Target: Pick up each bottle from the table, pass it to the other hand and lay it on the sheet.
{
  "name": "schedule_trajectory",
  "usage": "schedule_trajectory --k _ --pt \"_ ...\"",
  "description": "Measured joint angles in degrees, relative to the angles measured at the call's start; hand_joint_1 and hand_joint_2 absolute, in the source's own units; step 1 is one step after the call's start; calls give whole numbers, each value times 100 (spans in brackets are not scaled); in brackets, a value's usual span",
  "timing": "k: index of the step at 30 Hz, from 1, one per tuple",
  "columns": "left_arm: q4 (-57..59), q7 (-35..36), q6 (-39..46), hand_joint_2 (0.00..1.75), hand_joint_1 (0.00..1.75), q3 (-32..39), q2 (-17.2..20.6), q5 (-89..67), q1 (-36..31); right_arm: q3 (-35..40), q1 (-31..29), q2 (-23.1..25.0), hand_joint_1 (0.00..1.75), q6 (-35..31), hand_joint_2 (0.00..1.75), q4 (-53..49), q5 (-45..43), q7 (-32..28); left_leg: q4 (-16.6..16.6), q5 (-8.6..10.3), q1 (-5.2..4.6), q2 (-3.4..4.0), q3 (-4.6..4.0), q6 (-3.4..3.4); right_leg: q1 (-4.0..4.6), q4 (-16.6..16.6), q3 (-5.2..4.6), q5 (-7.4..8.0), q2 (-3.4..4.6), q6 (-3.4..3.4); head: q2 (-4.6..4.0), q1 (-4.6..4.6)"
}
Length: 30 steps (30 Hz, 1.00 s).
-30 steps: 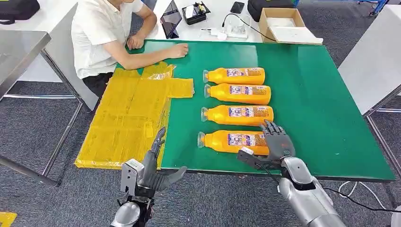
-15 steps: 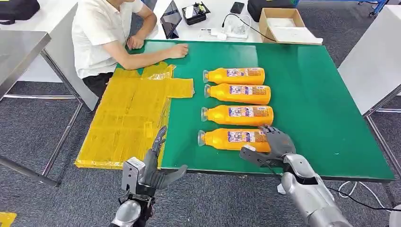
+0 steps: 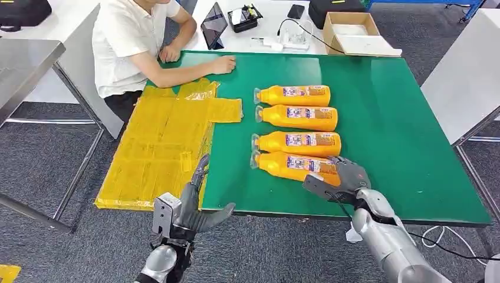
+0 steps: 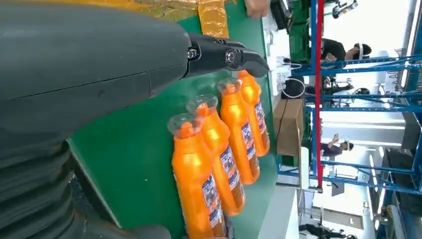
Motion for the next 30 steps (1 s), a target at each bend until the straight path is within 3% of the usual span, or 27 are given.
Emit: schedule_trajectory --k 5,10,14,21,30 --pt "-2 -198 7 175 0 2 -2 263 5 -588 213 50 175 549 175 -34 -1721 -1141 4 2 -1 0 -1 3 0 0 6 5 1 6 2 2" --pt "-276 -107 -602 175 0 7 -55 1599 195 -1106 704 210 175 544 175 -619 -2621 -1453 5 0 1 -3 -10 5 2 0 -3 4 0 7 0 0" --pt "-446 275 -1270 175 0 4 -57 3149 317 -1368 1185 472 175 987 175 -1496 -3557 -1761 5 0 4 0 -31 4 5 2 -25 4 2 7 2 -2" --pt "-479 389 -1119 175 0 7 -57 3482 312 -1362 1627 787 175 1200 175 -2577 -3848 -1906 4 2 4 -1 -33 3 3 2 -25 4 0 6 2 0" --pt "-483 426 -1108 175 0 7 -57 3586 311 -1362 1747 844 175 1250 175 -2903 -3990 -1971 5 2 -4 -1 -34 4 -6 1 -26 4 1 7 0 0"
